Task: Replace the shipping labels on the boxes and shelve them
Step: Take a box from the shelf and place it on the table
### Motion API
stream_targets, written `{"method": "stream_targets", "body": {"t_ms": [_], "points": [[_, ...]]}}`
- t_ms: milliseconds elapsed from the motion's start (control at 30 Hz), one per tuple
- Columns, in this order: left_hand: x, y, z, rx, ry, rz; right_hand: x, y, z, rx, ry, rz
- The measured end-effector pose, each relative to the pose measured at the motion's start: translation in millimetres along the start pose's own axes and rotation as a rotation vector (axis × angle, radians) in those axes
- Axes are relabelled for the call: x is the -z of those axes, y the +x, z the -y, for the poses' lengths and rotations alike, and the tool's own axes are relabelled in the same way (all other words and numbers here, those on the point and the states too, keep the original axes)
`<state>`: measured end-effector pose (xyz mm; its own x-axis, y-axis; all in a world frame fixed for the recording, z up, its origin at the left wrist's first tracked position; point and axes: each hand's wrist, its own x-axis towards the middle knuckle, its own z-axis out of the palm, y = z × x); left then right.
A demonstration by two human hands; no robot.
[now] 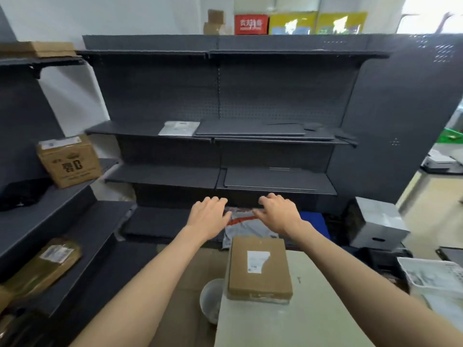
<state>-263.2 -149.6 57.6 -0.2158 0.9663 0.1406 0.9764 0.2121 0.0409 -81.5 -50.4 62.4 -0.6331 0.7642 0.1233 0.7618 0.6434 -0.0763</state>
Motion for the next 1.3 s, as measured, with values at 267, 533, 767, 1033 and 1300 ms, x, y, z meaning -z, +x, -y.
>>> {"method": "stream_targets", "body": {"t_ms": [267, 533, 767, 1033, 1300], "points": [[-86, 37, -90, -0.021, -0.02, 0.181, -65, -26, -100, -0.143, 0.043, 0.124], [-183, 41, -90, 0.203, -0.16, 0.429, -169, -25, -146, -0.199, 0.142, 0.379], [-269, 42, -55, 0.46, -0.378, 0.53, -257, -7, -153, -0.408, 0.288, 0.533], [-353, 52, -32, 0.75, -0.716, 0.558, -322, 0, -160, -0.744, 0.712, 0.586], [-367, 48, -61, 0.788, -0.676, 0.493, -328, -26, -176, -0.849, 0.802, 0.498]]}}
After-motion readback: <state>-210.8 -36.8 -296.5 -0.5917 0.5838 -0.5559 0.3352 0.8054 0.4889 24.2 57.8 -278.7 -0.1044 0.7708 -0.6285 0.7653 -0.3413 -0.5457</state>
